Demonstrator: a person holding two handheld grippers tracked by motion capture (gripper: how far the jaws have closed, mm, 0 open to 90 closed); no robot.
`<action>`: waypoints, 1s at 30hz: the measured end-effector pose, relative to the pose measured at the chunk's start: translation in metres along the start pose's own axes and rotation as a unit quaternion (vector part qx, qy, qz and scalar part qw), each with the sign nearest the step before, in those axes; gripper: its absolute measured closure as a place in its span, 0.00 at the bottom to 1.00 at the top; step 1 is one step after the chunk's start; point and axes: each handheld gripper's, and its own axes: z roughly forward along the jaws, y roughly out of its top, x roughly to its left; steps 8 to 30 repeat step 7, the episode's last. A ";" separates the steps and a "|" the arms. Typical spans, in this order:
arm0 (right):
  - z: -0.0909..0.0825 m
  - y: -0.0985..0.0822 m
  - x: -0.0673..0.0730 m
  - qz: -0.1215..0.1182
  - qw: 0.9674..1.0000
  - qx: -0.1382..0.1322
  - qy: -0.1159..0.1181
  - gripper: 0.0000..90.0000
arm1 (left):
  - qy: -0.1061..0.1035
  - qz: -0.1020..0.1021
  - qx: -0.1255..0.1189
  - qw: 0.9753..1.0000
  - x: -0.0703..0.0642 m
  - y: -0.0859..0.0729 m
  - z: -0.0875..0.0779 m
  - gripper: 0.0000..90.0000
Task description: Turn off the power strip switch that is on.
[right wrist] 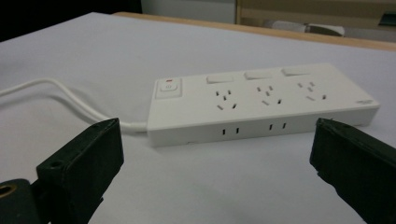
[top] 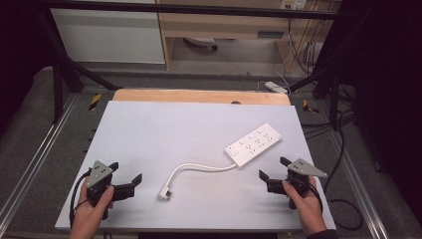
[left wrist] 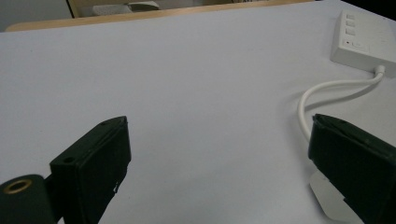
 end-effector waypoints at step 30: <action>0.018 -0.005 0.010 -0.026 0.999 0.041 0.001 0.04 | -0.002 0.003 0.001 1.000 -0.001 0.000 0.001 0.07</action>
